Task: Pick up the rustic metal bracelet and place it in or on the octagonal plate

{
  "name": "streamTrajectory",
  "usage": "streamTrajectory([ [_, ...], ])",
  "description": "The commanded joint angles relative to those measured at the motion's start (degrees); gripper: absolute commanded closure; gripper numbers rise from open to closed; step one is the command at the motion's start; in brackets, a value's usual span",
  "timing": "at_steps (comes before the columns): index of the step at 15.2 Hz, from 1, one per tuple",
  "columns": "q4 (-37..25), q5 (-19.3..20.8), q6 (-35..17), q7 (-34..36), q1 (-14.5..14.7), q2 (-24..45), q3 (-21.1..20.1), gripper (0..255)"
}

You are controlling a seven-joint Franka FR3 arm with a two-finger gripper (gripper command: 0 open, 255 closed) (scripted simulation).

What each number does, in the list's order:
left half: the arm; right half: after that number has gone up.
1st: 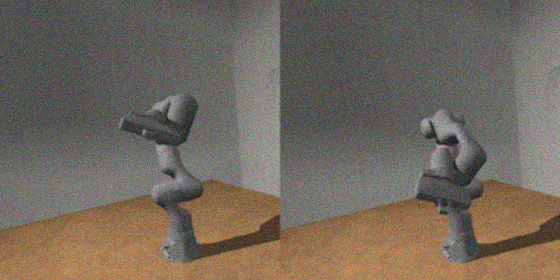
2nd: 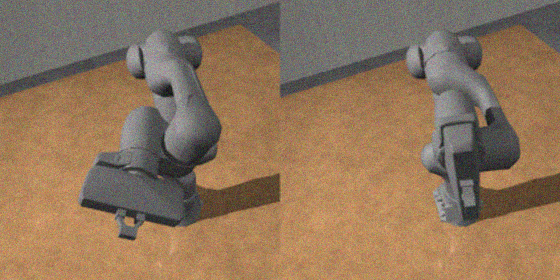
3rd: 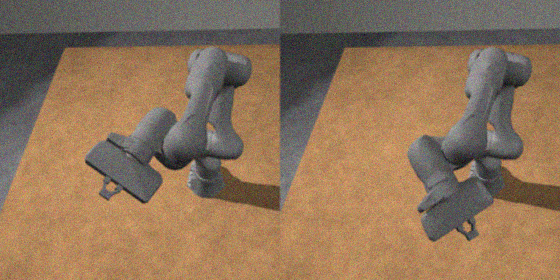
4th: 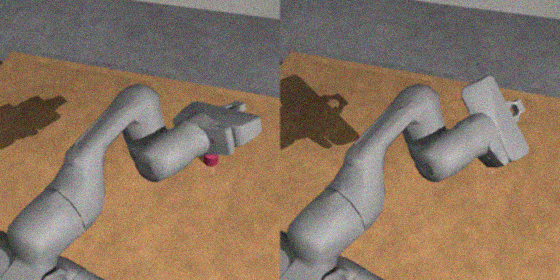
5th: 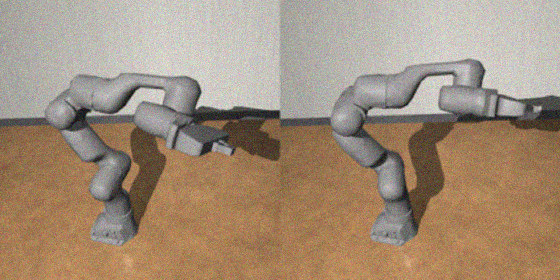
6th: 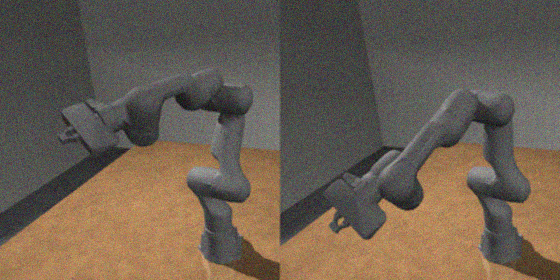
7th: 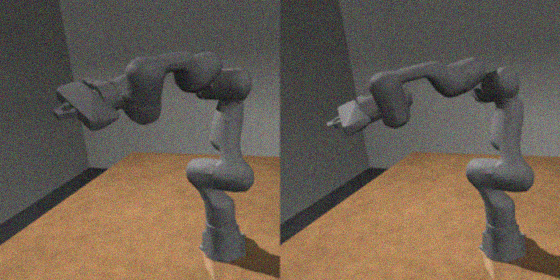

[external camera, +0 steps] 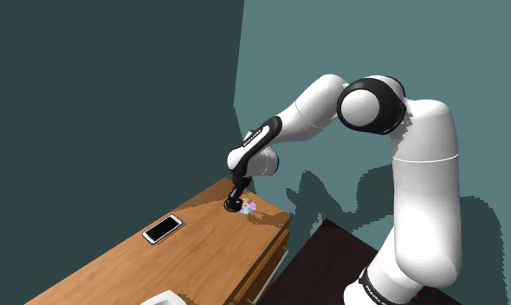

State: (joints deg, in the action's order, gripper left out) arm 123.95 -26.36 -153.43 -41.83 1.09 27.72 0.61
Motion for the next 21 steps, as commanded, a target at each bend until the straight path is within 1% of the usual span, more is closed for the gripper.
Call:
streamTrajectory([
  [1, 0.5, 0.6, 1.1, 0.7, 0.3, -1.6, 0.5, 255],
  [6, 5.2, 0.2, -2.4, 6.4, 5.7, -4.3, -1.1, 255],
  [11, 8.4, 0.3, -5.4, 13.2, 11.5, -6.0, -2.5, 255],
  [16, 9.9, 1.1, -7.6, 21.1, 18.0, -6.8, -3.3, 255],
  [21, 9.9, 2.9, -9.0, 29.8, 25.2, -6.7, -3.4, 255],
])
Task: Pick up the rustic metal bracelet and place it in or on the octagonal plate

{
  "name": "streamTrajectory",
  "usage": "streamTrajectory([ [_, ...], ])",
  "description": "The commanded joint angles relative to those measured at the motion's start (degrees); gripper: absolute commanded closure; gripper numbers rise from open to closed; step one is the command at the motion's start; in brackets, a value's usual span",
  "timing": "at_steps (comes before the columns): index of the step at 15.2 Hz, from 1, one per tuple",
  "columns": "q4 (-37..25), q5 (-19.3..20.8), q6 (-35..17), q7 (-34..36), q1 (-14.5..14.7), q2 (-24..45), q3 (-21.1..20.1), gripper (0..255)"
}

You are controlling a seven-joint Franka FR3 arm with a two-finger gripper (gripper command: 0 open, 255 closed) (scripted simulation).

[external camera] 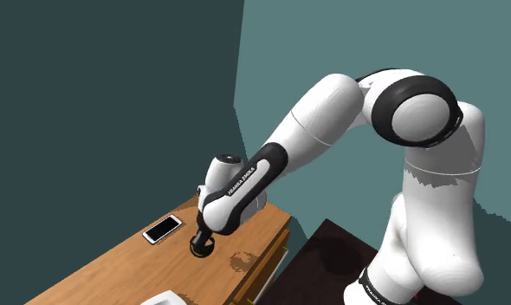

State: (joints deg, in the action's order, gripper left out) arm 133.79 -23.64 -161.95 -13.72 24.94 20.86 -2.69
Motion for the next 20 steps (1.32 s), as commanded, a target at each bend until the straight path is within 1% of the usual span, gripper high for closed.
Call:
streamTrajectory([
  [1, -0.2, 0.7, -0.7, 3.5, 2.8, 0.3, 0.0, 255],
  [8, -3.5, 4.4, -0.8, 16.4, 13.6, 2.2, 1.5, 255],
  [16, -11.2, 8.7, 1.6, 30.4, 25.6, 6.5, 4.2, 255],
  [17, -11.7, 8.9, 1.7, 31.0, 26.1, 6.7, 4.3, 255],
  [20, -12.1, 8.3, 0.1, 30.4, 25.6, 8.8, 3.8, 255],
])
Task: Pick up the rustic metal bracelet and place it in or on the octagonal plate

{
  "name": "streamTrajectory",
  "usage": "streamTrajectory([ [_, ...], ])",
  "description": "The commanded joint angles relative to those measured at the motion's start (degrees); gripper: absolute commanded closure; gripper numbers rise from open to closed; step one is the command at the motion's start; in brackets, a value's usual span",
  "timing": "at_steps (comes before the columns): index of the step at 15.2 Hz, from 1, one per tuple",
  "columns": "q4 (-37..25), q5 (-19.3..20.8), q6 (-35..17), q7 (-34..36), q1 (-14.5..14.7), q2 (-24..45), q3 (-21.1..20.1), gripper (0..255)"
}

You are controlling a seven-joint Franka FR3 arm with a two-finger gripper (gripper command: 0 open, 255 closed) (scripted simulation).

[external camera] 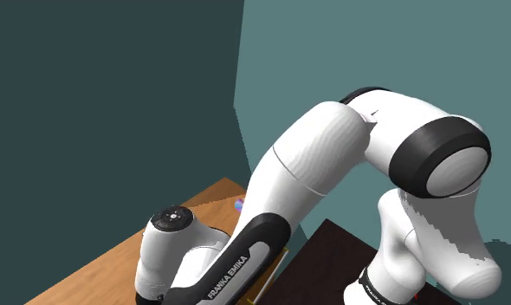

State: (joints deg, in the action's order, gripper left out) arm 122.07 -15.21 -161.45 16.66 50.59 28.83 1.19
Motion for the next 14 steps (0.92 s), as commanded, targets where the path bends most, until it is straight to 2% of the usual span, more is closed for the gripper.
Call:
streamTrajectory([
  [1, -0.6, -0.3, -1.0, -0.2, -0.2, 1.5, -0.3, 255],
  [14, -3.6, -1.6, -7.0, -2.1, -1.9, 10.4, -2.5, 255],
])
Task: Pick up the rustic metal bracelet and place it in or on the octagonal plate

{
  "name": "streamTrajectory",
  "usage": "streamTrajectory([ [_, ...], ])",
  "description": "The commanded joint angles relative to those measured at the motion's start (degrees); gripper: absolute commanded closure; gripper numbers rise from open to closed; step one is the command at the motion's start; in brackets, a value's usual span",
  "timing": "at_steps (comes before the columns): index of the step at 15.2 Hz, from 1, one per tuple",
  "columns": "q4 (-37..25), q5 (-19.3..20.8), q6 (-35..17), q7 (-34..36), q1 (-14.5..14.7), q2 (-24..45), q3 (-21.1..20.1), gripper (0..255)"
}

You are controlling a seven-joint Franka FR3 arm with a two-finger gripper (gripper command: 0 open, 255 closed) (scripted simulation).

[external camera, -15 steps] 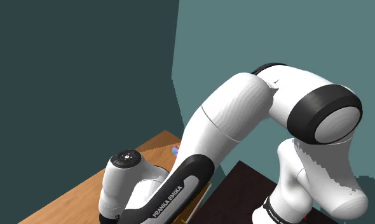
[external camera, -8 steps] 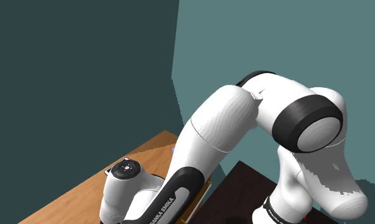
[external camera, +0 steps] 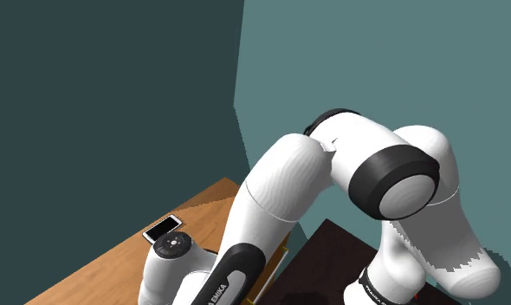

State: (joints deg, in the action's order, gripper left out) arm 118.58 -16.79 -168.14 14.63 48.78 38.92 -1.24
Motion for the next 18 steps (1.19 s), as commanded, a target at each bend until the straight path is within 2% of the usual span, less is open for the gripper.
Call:
streamTrajectory([
  [1, -0.1, -0.1, -0.3, -0.1, -0.1, 0.3, -0.1, 255],
  [6, -0.1, -0.1, -0.3, -0.1, -0.1, 0.3, -0.1, 255],
  [7, -0.1, -0.1, -0.3, -0.1, -0.1, 0.3, -0.1, 0],
  [12, -0.1, -0.1, -0.3, -0.1, -0.1, 0.3, -0.1, 0],
  [16, 4.4, 0.5, 3.3, 0.5, 0.6, -7.7, 1.2, 0],
  [18, 4.4, 0.5, 3.3, 0.5, 0.5, -7.7, 1.2, 0],
])
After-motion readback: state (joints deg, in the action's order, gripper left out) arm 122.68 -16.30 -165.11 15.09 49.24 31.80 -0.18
